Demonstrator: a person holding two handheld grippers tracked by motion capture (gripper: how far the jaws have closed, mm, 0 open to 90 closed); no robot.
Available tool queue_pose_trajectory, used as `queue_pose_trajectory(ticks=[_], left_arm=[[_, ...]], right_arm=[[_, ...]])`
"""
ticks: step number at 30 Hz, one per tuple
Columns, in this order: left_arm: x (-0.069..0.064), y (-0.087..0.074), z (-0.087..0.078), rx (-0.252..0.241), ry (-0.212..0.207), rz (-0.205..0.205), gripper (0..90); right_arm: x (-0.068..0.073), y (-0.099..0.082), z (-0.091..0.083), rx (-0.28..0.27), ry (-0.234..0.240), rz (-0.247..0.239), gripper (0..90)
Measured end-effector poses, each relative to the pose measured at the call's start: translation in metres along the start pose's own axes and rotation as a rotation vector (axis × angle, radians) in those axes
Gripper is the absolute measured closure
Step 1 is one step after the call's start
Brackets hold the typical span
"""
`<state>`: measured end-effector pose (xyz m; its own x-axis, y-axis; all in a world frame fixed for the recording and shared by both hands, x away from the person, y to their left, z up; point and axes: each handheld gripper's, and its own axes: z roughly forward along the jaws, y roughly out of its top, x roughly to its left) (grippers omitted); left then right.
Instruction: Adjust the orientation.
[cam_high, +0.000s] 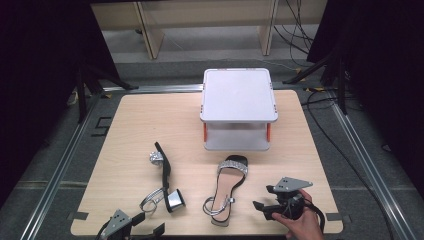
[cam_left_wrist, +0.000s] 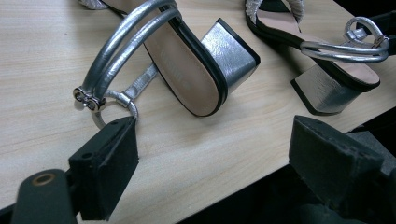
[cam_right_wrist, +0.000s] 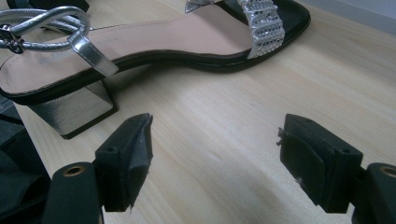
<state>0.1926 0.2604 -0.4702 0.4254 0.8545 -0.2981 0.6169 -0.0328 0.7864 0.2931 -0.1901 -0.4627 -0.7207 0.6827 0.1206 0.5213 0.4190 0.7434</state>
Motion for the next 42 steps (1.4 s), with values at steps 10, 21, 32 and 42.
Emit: queue_pose_trajectory(ticks=[10,21,32,42], left_arm=[[-0.001,0.0,0.0,-0.006,-0.005,-0.002,15.5],[-0.001,0.0,0.0,-0.006,-0.003,0.0,15.7],[-0.001,0.0,0.0,-0.006,-0.005,-0.001,15.8],[-0.001,-0.001,0.002,-0.005,-0.009,0.0,16.0]], right_arm=[[0.001,0.0,0.0,-0.002,0.006,-0.026,27.9],[0.005,0.003,-0.002,-0.025,0.019,-0.066,39.7],[0.012,0.005,0.003,-0.013,0.051,-0.121,43.3],[0.039,0.017,0.017,-0.04,0.189,-0.216,54.2]])
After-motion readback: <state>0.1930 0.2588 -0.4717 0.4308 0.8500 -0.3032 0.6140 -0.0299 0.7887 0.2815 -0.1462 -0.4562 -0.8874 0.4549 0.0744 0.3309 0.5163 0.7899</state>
